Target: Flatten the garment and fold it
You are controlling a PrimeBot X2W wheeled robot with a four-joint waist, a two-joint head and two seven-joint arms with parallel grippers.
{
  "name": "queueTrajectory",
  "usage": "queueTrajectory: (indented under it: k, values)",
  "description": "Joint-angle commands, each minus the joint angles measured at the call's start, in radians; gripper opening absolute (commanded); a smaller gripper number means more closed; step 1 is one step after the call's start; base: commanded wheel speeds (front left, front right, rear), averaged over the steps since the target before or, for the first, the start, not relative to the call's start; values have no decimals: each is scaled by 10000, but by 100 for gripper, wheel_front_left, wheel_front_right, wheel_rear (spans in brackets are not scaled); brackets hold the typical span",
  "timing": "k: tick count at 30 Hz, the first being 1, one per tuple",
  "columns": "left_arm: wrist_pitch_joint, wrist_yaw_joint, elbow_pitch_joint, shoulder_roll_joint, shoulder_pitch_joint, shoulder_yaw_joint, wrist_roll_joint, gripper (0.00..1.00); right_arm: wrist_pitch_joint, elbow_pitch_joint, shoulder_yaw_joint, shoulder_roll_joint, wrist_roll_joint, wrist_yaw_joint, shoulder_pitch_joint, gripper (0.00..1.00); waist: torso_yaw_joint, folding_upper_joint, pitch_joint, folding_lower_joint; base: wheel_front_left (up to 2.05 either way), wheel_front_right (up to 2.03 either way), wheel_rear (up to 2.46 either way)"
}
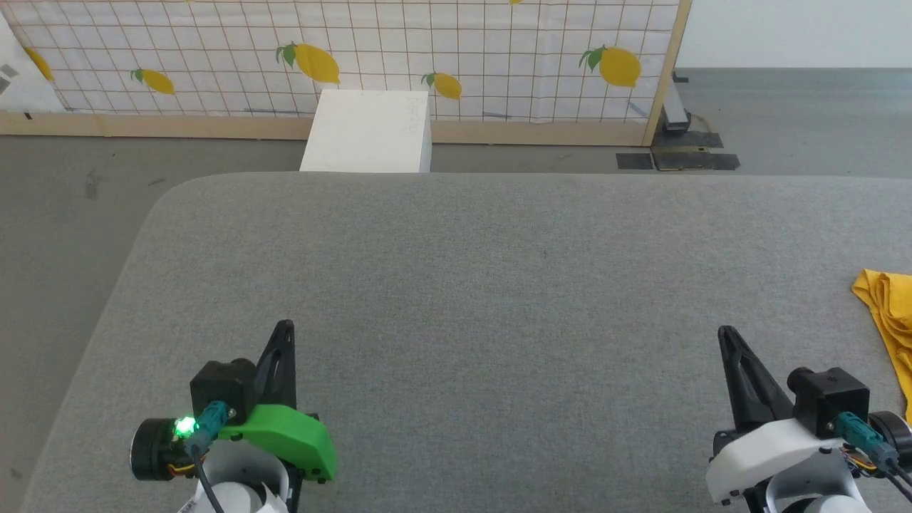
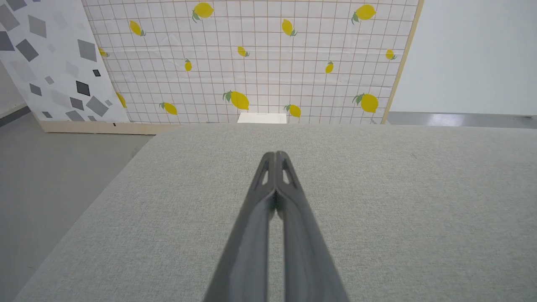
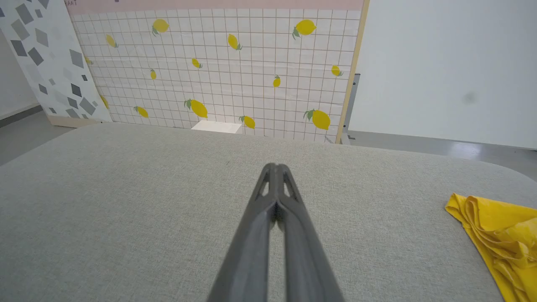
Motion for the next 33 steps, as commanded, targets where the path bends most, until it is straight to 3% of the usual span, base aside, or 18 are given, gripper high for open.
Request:
queueTrajectory:
  k: [1, 33]
  values:
    - [66, 62, -95, -40, 173, 67, 129, 0, 60, -59, 50, 12, -107, -11, -161, 0, -5, 0, 6, 0, 0, 0, 0]
    - [716, 216, -903, -55, 458, 419, 863, 0, 424, -160, 451, 17, -403, -15, -408, 0, -117, 0, 128, 0, 0, 0, 0]
